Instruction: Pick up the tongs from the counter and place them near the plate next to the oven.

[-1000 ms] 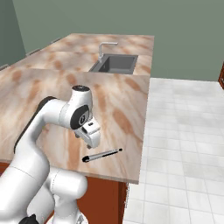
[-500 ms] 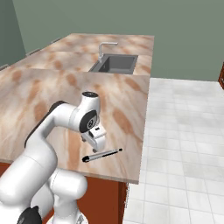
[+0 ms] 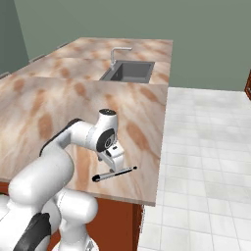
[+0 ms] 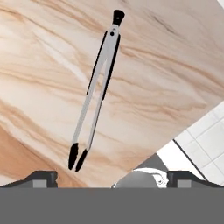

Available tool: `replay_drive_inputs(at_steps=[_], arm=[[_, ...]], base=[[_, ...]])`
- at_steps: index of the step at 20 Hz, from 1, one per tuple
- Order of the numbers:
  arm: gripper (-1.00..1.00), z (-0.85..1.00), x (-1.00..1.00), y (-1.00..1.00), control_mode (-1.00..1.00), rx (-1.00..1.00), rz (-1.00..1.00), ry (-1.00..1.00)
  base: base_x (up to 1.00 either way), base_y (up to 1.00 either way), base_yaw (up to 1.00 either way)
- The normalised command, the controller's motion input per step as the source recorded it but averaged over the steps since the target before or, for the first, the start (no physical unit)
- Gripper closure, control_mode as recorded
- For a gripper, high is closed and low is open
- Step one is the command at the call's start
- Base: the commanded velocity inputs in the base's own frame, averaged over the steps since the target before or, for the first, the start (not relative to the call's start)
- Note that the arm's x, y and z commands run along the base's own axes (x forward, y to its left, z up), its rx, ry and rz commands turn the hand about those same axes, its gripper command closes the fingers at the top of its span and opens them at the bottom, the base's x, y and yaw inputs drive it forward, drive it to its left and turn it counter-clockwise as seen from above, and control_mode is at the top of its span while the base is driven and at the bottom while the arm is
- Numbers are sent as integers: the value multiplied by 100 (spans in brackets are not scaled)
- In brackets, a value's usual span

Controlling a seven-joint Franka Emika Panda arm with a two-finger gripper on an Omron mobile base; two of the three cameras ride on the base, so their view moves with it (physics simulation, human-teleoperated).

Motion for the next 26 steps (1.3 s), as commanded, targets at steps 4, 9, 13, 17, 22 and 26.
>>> replay_drive_inputs(at_steps=[4, 9, 13, 17, 22, 26], arm=[[-100, -40, 15, -9, -100, 0, 0, 2], [-100, -32, 33, -14, -100, 1, 0, 3], [-100, -27, 35, -20, -100, 4, 0, 5], [-100, -32, 29, -12, -100, 2, 0, 9], [-100, -32, 29, -4, -100, 3, 0, 7], [-100, -32, 17, 0, -100, 2, 0, 2]], base=[[0, 0, 0], [0, 0, 0], [0, 0, 0], [0, 0, 0], [0, 0, 0], [0, 0, 0]])
